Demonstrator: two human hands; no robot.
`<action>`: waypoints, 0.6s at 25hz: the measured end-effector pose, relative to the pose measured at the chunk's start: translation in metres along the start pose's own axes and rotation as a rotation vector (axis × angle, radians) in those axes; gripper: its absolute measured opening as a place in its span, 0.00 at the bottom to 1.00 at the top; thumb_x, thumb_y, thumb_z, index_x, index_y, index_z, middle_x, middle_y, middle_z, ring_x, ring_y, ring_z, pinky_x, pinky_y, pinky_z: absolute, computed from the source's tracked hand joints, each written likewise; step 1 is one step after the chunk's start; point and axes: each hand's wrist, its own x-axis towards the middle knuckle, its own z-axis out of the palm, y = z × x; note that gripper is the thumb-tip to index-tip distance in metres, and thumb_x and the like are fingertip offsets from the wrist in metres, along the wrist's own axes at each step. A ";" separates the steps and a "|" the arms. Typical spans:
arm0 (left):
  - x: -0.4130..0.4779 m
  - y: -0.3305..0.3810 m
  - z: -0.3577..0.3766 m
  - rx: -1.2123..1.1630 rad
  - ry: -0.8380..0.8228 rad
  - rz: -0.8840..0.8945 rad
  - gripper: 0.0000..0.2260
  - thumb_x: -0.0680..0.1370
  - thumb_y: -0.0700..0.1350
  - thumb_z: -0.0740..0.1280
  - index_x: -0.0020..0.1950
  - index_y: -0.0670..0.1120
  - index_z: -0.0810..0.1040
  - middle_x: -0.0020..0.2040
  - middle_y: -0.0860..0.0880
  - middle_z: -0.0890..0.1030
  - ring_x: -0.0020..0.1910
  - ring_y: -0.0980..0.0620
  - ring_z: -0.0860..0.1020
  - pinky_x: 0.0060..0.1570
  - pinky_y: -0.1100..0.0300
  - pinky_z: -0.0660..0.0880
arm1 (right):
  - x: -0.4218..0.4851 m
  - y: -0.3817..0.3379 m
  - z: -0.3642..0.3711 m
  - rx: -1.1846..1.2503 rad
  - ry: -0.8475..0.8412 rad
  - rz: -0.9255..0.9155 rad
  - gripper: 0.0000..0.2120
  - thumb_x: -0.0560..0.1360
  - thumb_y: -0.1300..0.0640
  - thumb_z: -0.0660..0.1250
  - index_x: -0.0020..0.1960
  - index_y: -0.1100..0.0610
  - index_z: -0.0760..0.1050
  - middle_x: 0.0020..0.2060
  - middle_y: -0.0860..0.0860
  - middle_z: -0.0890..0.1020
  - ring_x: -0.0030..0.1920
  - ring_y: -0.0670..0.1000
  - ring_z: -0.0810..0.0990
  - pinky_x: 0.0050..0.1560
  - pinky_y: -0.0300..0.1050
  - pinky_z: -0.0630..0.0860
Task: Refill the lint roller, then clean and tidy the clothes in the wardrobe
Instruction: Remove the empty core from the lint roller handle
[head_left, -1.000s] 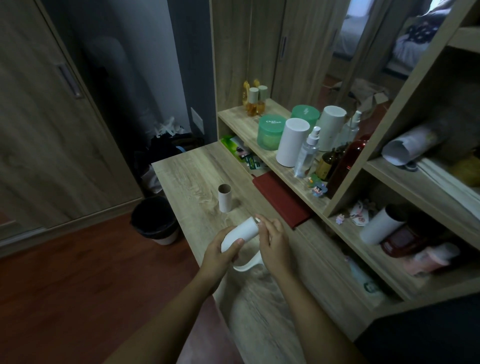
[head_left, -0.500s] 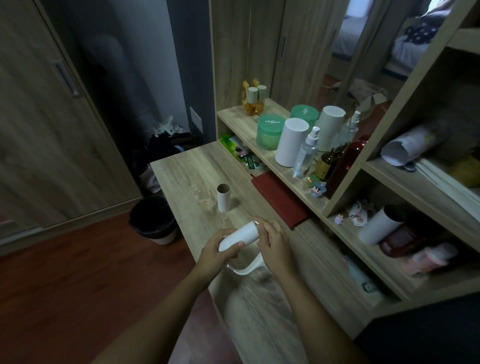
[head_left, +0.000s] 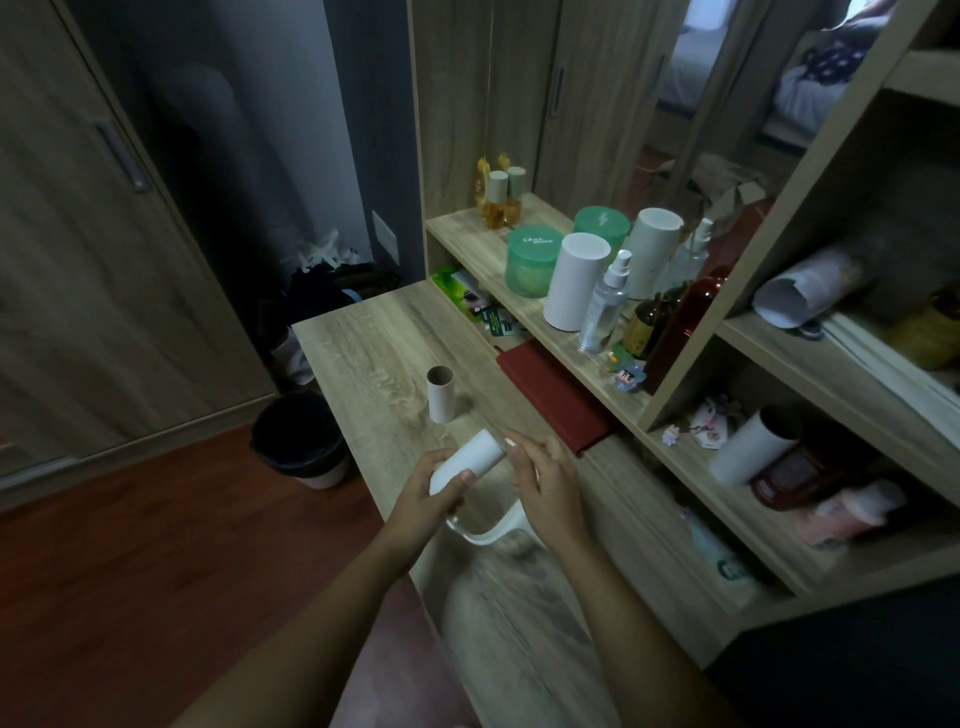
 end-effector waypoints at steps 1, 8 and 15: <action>0.001 0.000 0.000 0.011 0.014 0.008 0.20 0.71 0.55 0.69 0.59 0.50 0.72 0.49 0.49 0.77 0.40 0.55 0.78 0.46 0.55 0.77 | 0.000 0.003 0.000 -0.001 0.004 0.016 0.14 0.79 0.58 0.59 0.62 0.55 0.76 0.50 0.50 0.74 0.49 0.52 0.78 0.48 0.52 0.80; 0.013 0.002 -0.003 0.053 0.141 0.047 0.15 0.70 0.59 0.69 0.54 0.58 0.73 0.50 0.53 0.78 0.48 0.51 0.79 0.48 0.54 0.78 | -0.011 0.048 -0.008 -0.106 0.130 0.324 0.15 0.80 0.56 0.56 0.63 0.58 0.74 0.59 0.57 0.76 0.54 0.56 0.78 0.54 0.53 0.77; 0.013 0.005 0.006 0.080 0.103 0.069 0.15 0.70 0.60 0.69 0.54 0.59 0.73 0.53 0.55 0.77 0.51 0.52 0.79 0.53 0.49 0.79 | -0.013 0.078 -0.008 -0.292 0.180 0.624 0.16 0.80 0.58 0.54 0.64 0.63 0.71 0.60 0.66 0.73 0.58 0.63 0.73 0.57 0.50 0.70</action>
